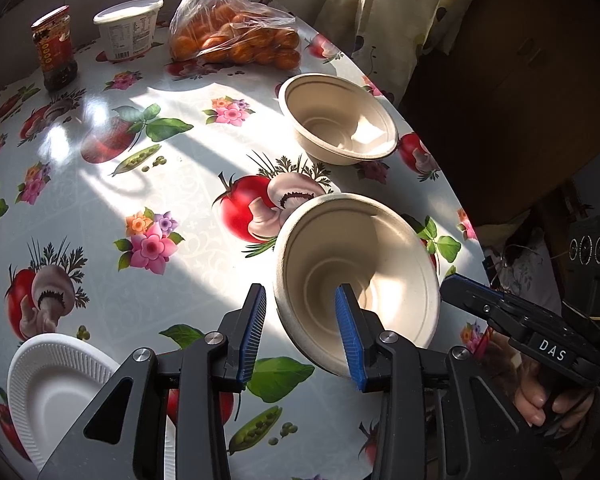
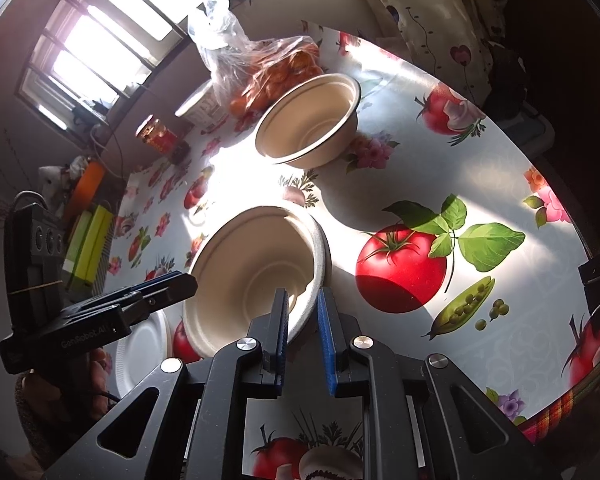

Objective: Organize plates and bowls
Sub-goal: 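Close the right gripper on another beige bowl rim while the left gripper approaches it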

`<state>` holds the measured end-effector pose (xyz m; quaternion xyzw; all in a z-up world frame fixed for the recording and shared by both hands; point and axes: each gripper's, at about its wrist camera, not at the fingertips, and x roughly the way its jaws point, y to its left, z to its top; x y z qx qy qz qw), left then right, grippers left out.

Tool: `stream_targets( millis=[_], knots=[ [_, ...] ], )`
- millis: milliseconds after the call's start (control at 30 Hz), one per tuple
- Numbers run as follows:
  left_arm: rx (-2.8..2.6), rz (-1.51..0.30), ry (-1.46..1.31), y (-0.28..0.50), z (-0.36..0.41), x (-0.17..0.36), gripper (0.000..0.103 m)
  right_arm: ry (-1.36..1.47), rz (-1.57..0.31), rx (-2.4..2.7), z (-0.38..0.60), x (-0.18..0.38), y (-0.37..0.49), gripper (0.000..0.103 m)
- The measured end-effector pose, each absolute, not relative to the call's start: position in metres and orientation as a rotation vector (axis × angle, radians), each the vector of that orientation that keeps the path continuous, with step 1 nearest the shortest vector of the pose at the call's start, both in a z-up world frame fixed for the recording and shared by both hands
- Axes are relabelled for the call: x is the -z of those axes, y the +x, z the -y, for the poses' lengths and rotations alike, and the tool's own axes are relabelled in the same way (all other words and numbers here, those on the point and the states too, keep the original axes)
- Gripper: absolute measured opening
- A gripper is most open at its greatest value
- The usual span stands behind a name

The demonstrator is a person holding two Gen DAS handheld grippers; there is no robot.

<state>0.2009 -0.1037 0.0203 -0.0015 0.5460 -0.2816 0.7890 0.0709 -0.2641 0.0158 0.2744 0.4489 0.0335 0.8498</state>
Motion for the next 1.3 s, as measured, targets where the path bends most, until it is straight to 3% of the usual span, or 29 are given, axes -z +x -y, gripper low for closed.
stream_targets(
  millis=[233, 433, 867, 1300],
  knots=[
    [0.602, -1.114, -0.022, 0.218, 0.1, -0.04, 0.038, 0.536, -0.89, -0.031, 0.275, -0.032, 0.073, 0.036],
    [0.589, -1.072, -0.035, 0.241, 0.099, -0.05, 0.038, 0.505, -0.845, 0.006, 0.291, -0.045, 0.082, 0.044],
    [0.578, -1.033, -0.04, 0.303, 0.115, -0.04, 0.038, 0.318, -0.767, 0.084, 0.307, -0.051, 0.124, 0.045],
    [0.615, -1.074, 0.007, 0.338, 0.148, -0.022, 0.038, 0.349, -0.804, 0.04, 0.313, -0.031, 0.169, 0.045]
  ],
)
